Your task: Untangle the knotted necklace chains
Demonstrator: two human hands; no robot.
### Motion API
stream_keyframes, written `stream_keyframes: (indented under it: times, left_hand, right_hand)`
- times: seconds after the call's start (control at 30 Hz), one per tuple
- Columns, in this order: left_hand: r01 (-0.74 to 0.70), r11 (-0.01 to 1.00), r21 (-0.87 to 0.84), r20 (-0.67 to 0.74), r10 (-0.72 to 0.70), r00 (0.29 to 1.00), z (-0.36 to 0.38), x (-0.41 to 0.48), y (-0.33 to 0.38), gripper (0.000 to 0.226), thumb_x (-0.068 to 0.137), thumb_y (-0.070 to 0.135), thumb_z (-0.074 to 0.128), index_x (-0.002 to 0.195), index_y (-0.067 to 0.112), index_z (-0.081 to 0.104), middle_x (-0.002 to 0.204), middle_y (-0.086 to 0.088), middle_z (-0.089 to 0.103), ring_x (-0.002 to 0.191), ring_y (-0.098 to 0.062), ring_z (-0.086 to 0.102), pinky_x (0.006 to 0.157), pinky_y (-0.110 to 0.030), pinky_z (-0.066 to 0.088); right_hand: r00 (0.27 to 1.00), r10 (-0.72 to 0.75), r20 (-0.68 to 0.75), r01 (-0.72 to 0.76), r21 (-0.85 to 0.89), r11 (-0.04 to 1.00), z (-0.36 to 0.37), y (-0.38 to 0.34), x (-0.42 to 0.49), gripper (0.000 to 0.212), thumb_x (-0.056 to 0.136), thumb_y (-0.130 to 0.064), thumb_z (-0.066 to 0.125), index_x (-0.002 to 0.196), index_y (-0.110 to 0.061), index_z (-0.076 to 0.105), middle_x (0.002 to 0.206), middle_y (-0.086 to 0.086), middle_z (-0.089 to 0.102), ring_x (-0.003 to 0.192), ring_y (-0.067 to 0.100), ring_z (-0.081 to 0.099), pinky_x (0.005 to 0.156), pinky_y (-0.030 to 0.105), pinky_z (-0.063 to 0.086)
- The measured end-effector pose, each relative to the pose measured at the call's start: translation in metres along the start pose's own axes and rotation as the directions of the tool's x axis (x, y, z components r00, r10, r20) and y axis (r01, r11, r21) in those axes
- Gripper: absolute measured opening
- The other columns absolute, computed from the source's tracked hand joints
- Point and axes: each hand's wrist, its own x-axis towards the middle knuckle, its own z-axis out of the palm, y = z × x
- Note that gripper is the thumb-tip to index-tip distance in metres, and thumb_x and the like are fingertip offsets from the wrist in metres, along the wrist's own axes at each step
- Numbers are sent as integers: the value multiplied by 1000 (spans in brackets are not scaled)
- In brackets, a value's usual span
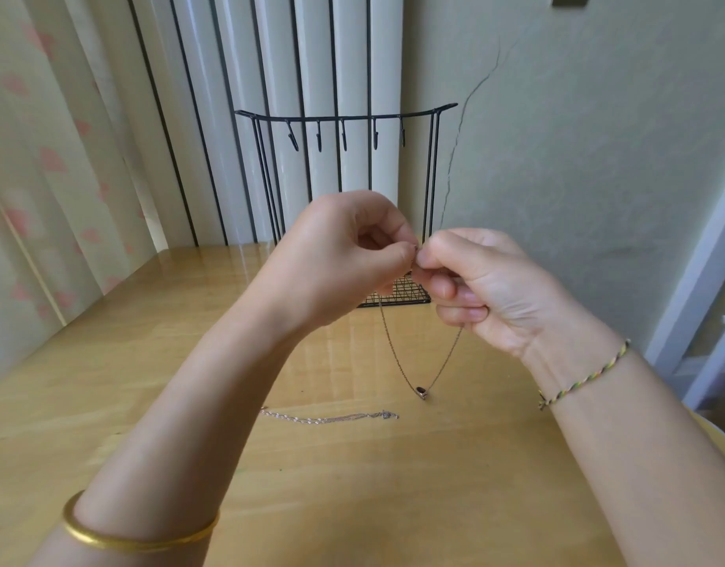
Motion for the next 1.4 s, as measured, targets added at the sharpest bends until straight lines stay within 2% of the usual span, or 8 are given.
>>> stream_keyframes:
  times: [0.17,0.3,0.47,0.6,0.77,0.93,1.1,1.4]
  left_hand:
    - [52,976,-212,-30,-60,998,-3,4,-8,12,86,-6,56,78,3,60,51,7,59,46,-6,48,45,-18,38]
    - [116,922,-370,-44,-142,989,-1,11,-25,16,87,-6,54,77,5,58,55,5,62,49,-9,44,47,-18,36]
    - [147,841,-521,-70,-214,974,5,17,-50,19,89,-6,52,76,7,56,52,6,56,49,-10,39,48,-21,30]
    - [111,832,-544,-116,-205,972,6,22,-65,13,81,2,61,72,11,59,59,2,55,49,-10,38,48,-21,30]
    - [16,925,-381,-174,-89,981,2,25,-67,2,78,9,64,76,9,64,61,3,56,50,-5,44,47,-16,36]
    - [-75,989,-127,-202,49,978,-2,27,-62,11,81,0,66,76,9,64,59,4,57,51,-5,46,47,-18,39]
    - [-172,985,16,-232,171,958,-1,27,-62,7,76,3,61,74,10,60,64,-4,56,52,-9,45,46,-19,37]
    - [-275,938,210,-210,318,925,-1,28,-63,6,76,1,65,76,6,61,69,-5,60,62,-14,52,55,-16,38]
  right_hand:
    - [999,-14,38,14,19,1000,-4,-4,5,36,83,-3,54,50,-13,65,49,2,42,38,7,19,42,23,8]
    - [998,3,70,-2,-3,1000,-6,-1,22,13,84,-3,54,73,0,60,48,1,42,38,5,19,42,22,9]
    - [995,8,101,-4,-42,999,-4,9,42,9,81,-5,61,73,-2,64,48,-1,40,38,5,21,39,19,10]
    - [995,-5,100,11,-57,998,-2,13,55,17,82,-4,60,66,-10,60,46,-1,37,38,7,22,37,17,11]
    - [991,-81,110,82,-8,997,-1,14,65,24,82,3,54,63,-10,54,44,-2,35,36,4,24,35,14,13]
    - [974,-178,139,187,-54,981,-3,15,68,20,73,-1,62,58,-14,58,45,-4,36,39,5,27,35,15,20]
    - [965,-200,172,228,-162,960,-6,14,68,9,68,-15,62,59,-16,63,46,-2,39,40,5,30,36,15,23]
    - [965,-120,231,165,-185,969,-8,12,66,19,70,-19,55,53,-16,64,43,0,40,35,4,29,36,16,20]
